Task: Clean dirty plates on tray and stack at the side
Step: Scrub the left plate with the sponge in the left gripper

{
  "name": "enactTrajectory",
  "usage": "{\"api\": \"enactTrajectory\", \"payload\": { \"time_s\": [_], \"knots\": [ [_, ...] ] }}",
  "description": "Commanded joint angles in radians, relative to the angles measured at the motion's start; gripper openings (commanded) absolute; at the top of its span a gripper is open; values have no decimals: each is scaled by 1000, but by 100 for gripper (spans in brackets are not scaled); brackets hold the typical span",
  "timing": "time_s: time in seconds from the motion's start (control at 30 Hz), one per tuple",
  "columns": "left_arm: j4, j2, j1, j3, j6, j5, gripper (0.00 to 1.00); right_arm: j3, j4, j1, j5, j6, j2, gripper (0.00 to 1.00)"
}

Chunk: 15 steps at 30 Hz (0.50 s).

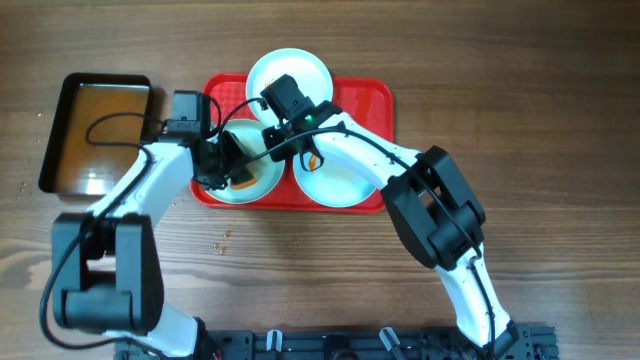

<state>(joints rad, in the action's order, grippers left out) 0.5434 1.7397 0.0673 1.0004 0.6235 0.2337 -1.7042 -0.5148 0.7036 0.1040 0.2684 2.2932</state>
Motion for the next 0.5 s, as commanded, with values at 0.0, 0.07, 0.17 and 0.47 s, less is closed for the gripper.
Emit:
{"api": "enactTrajectory", "payload": {
  "time_s": [0.0, 0.07, 0.17, 0.47],
  "knots": [
    [-10, 27, 1, -8, 13, -27, 41, 10, -12, 0, -19, -6, 50, 4],
    [-10, 27, 1, -8, 13, -58, 28, 10, -12, 0, -19, -6, 50, 5],
    [-10, 26, 1, -5, 13, -68, 4, 10, -13, 0, -19, -6, 50, 5],
    [-109, 28, 1, 17, 13, -6, 4, 8, -13, 0, -19, -5, 50, 4]
  ]
}}
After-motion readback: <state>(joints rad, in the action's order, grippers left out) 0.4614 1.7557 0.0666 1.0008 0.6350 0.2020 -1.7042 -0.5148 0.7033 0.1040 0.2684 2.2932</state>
